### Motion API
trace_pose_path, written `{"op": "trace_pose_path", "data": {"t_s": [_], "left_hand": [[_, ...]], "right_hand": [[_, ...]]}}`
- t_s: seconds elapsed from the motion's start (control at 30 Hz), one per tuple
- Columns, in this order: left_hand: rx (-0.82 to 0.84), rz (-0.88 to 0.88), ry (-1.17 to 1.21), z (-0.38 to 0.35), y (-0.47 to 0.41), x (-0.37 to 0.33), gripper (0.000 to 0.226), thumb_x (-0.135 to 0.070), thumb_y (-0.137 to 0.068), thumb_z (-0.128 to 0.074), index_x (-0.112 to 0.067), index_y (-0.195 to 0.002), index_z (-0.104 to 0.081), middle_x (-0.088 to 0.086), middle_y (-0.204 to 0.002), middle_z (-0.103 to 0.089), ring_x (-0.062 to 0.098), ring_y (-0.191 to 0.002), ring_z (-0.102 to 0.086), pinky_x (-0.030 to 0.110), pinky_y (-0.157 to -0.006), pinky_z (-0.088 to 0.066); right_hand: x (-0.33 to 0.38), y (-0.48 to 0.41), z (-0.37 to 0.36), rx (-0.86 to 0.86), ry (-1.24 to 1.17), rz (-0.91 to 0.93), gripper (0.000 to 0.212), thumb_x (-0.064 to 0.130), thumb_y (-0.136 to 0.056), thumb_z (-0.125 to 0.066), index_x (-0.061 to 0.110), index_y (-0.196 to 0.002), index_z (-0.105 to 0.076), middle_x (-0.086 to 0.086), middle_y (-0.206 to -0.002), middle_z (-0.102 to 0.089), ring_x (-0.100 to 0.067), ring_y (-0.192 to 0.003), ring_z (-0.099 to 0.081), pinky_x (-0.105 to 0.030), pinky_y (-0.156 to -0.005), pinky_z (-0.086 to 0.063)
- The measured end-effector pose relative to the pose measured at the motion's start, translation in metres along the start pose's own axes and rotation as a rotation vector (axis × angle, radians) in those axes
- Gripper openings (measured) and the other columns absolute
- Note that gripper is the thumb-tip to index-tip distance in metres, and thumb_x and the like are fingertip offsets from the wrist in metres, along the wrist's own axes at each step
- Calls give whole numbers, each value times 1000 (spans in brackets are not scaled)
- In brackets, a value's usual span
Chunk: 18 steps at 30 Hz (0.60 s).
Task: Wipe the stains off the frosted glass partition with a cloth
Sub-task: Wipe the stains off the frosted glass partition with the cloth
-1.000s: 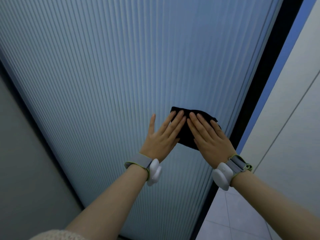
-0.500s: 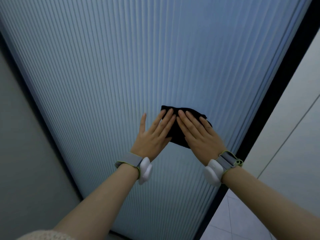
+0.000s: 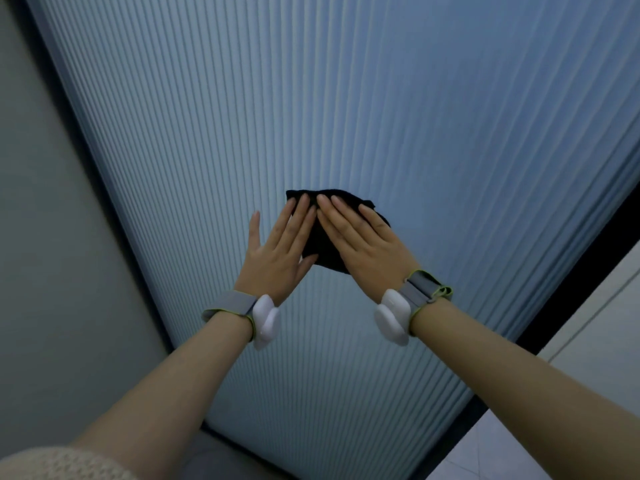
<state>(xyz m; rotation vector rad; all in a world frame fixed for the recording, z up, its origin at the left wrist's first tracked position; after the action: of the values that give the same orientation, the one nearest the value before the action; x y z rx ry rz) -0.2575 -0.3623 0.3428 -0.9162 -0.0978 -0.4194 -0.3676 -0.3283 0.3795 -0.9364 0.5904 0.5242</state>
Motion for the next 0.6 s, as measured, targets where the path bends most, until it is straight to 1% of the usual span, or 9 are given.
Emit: {"op": "trace_pose_path", "data": {"t_s": [0.1, 0.2, 0.3, 0.37, 0.53, 0.6], "left_hand": [[57, 37, -4, -5, 3, 16, 64, -41, -90, -33, -4, -140, -20, 8, -147, -29, 19, -138, -19, 62, -102, -30], [118, 72, 2, -11, 7, 32, 65, -41, -90, -33, -1, -140, -20, 16, -145, -38, 27, -134, -21, 64, -101, -29], [134, 108, 26, -14, 11, 39, 65, -40, -91, -32, -1, -141, -20, 17, -146, -35, 29, -134, -18, 64, -103, -26], [136, 117, 32, -16, 13, 38, 63, -39, -91, -33, -2, -141, -22, 17, -147, -35, 29, -134, -17, 64, -103, -25], [160, 91, 24, -22, 25, 30, 63, -40, -91, -33, -3, -140, -21, 15, -146, -35, 29, -134, -19, 63, -102, -28], [171, 87, 27, -26, 31, 26, 64, -42, -91, -31, -3, -141, -20, 14, -147, -34, 28, -135, -19, 62, -103, -27]], "right_hand": [[10, -16, 0, -18, -17, 39, 51, 14, -88, -34, 11, -139, -33, 3, -146, -39, -14, -135, -35, -30, -112, -25], [23, -32, -3, 0, -4, 84, 53, 18, -88, -32, 14, -141, -29, 6, -148, -35, -12, -136, -31, -28, -113, -23], [30, -38, -6, 26, 10, 87, 54, 19, -88, -25, 15, -142, -26, 8, -149, -33, -11, -138, -29, -28, -113, -21], [33, -36, -8, 18, 9, 74, 53, 18, -88, -23, 15, -141, -28, 9, -148, -34, -10, -137, -30, -28, -113, -22], [42, -20, -14, 29, 11, 75, 52, 19, -90, -27, 16, -142, -27, 10, -149, -33, -9, -137, -29, -27, -113, -22], [46, -11, -18, 39, 22, 75, 52, 22, -91, -35, 16, -141, -28, 10, -148, -33, -9, -137, -30, -27, -113, -21]]}}
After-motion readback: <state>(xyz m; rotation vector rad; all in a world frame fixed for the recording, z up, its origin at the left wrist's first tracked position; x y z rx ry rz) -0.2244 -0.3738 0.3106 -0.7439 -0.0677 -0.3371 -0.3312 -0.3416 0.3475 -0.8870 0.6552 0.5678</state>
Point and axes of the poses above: each hand's wrist, its own y-axis away from the middle knuckle, its own z-axis out of the back of the hand, x = y × z, the point moved 6 cm from there along -y, towards the middle knuckle
